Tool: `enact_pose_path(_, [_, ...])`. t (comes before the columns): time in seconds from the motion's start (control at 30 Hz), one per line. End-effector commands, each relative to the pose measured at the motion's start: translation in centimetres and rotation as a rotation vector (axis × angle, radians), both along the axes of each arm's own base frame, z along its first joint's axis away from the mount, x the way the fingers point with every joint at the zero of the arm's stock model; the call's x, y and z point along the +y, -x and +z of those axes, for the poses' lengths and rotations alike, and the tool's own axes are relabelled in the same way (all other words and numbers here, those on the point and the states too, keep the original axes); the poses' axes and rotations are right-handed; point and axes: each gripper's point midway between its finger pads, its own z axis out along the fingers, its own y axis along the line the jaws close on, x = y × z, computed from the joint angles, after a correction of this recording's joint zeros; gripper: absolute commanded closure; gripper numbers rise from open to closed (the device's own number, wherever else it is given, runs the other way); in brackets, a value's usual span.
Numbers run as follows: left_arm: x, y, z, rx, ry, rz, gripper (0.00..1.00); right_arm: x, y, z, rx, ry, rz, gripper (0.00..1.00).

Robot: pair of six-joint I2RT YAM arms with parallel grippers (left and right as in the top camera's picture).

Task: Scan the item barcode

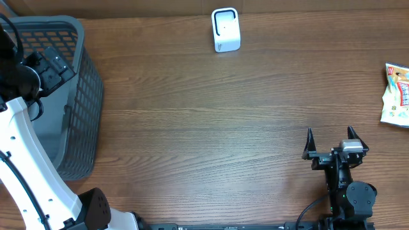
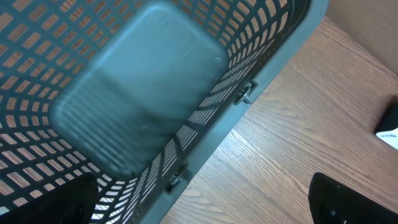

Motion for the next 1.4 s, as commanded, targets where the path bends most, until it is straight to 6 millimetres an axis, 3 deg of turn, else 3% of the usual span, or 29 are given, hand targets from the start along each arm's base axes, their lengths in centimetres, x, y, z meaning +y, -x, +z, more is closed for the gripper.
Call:
enact_pose_path(0.0, [0.0, 0.0, 0.0, 0.004, -0.010, -0.009, 0.00, 0.0, 0.0, -0.1, -0.006, 0.001, -0.002, 0.00])
enact_pose_path(0.6, [0.1, 0.1, 0.0, 0.008, -0.019, -0.018, 0.00, 0.0, 0.0, -0.1, -0.006, 0.001, -0.002, 0.00])
enact_pose_path(0.73, [-0.3, 0.7, 0.9, -0.015, -0.038, -0.043, 0.00, 0.0, 0.0, -0.1, -0.006, 0.001, -0.002, 0.00])
enact_pose_path(0.97, [-6.3, 0.5, 6.5, -0.271, -0.071, -0.300, 0.00, 0.0, 0.0, -0.1, -0.006, 0.001, -0.002, 0.00])
enact_pose_path(1.13, [-11.1, 1.5, 8.7, -0.410, -0.126, -0.521, 0.00, 0.0, 0.0, -0.1, -0.006, 0.001, -0.002, 0.00])
enact_pose_path(1.2, [-11.9, 1.6, 8.6, -0.451, -0.120, -0.556, 0.00, 0.0, 0.0, -0.1, -0.006, 0.001, -0.002, 0.00])
enact_pose_path(1.37, [-16.3, 2.6, 4.1, -0.626, -0.082, -0.810, 0.00, 0.0, 0.0, -0.1, -0.006, 0.001, -0.002, 0.00])
